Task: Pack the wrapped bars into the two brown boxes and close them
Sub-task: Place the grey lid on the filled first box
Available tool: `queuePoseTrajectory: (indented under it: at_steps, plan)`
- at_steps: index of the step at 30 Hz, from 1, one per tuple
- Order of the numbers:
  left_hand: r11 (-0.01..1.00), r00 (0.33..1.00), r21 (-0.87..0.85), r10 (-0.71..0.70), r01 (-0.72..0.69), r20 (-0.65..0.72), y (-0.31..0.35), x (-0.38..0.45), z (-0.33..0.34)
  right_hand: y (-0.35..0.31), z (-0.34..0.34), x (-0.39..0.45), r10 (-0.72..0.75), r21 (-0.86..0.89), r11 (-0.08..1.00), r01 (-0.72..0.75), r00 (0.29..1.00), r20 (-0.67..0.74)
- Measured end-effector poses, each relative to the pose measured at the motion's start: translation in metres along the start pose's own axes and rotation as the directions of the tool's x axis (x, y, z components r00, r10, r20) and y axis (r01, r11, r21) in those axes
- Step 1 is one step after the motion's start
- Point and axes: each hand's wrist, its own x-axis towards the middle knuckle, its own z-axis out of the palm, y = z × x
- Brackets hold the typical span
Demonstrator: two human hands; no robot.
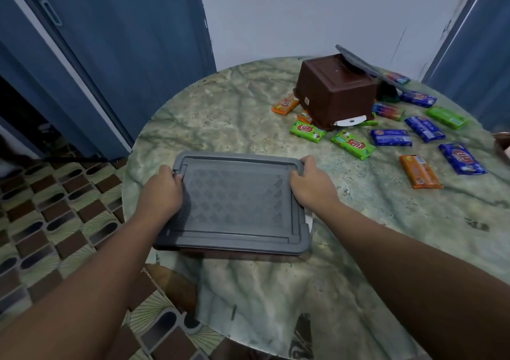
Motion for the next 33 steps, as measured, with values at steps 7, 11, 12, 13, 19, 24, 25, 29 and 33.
queuePoseTrajectory:
  at_steps: [7, 11, 12, 13, 19, 24, 25, 29, 33]
  plan:
    - [1.0, 0.998, 0.006, -0.01, 0.011, -0.06, -0.012, 0.005, 0.01, 0.002, 0.007, -0.003, 0.0, -0.057, 0.998, 0.0, 1.0, -0.006]
    - [1.0, 0.999, 0.0, 0.015, -0.015, -0.049, -0.007, 0.007, 0.001, -0.007, 0.009, -0.004, -0.028, -0.195, 0.981, 0.011, 0.996, -0.084]
    - [0.998, 0.998, 0.0, 0.058, -0.058, -0.025, -0.003, 0.008, -0.003, -0.011, 0.01, -0.004, -0.058, -0.228, 0.973, 0.032, 0.992, -0.11]
    - [0.995, 0.995, -0.009, 0.098, -0.098, 0.019, 0.003, 0.01, -0.009, -0.016, 0.012, -0.004, -0.087, -0.247, 0.968, 0.054, 0.988, -0.128]
    - [0.987, 0.911, -0.007, 0.149, -0.159, 0.384, 0.028, 0.014, -0.031, -0.029, 0.032, -0.008, -0.194, -0.419, 0.893, 0.167, 0.981, -0.023]
    - [0.991, 0.906, 0.03, 0.108, -0.132, 0.408, 0.032, 0.018, -0.025, -0.024, 0.039, -0.008, -0.21, -0.449, 0.877, 0.171, 0.977, -0.037]
    - [0.991, 0.906, 0.036, 0.101, -0.127, 0.411, 0.032, 0.017, -0.023, -0.023, 0.041, -0.007, -0.216, -0.454, 0.874, 0.175, 0.976, -0.039]
    - [0.994, 0.911, 0.024, 0.09, -0.109, 0.403, 0.029, 0.017, -0.019, -0.022, 0.043, -0.008, -0.21, -0.431, 0.886, 0.171, 0.977, -0.042]
    - [0.993, 0.908, -0.001, 0.11, -0.12, 0.403, 0.027, 0.016, -0.021, -0.021, 0.04, -0.011, -0.201, -0.363, 0.916, 0.17, 0.978, -0.05]
